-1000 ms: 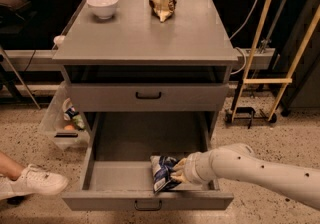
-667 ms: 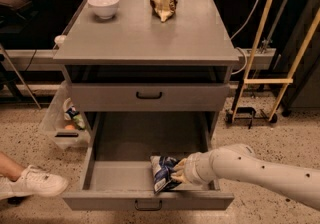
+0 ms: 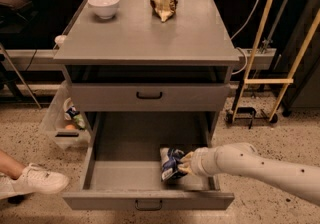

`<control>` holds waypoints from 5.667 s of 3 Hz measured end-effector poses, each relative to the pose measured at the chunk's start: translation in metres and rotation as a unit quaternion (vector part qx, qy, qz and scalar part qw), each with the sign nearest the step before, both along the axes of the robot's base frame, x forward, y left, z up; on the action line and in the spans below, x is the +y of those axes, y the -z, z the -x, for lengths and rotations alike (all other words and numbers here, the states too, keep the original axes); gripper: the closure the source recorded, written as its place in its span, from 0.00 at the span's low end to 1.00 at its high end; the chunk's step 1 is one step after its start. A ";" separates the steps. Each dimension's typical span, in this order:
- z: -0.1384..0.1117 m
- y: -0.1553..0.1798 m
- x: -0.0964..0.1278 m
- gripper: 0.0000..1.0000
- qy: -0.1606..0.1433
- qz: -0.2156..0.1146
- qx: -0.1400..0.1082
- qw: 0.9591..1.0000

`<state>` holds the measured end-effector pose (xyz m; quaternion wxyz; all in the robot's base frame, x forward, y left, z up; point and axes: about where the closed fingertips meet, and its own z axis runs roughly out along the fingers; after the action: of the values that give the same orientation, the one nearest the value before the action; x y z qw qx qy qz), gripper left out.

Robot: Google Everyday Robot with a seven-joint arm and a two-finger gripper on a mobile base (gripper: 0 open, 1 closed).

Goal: Place blue chip bag into middle drawer

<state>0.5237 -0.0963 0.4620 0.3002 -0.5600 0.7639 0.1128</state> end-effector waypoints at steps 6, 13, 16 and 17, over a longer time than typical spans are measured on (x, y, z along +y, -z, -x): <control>-0.031 0.006 -0.001 0.00 0.022 0.004 -0.008 1.000; -0.031 -0.230 -0.018 0.00 0.129 0.045 -0.118 0.984; -0.059 -0.457 -0.077 0.00 0.270 0.107 -0.251 0.923; -0.060 -0.476 -0.084 0.00 0.300 0.104 -0.257 0.913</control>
Offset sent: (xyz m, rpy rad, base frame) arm 0.0249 -0.0015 -0.0043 -0.0060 -0.0140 -0.0347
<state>0.5835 -0.1806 0.9380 0.4460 -0.3424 0.7998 -0.2103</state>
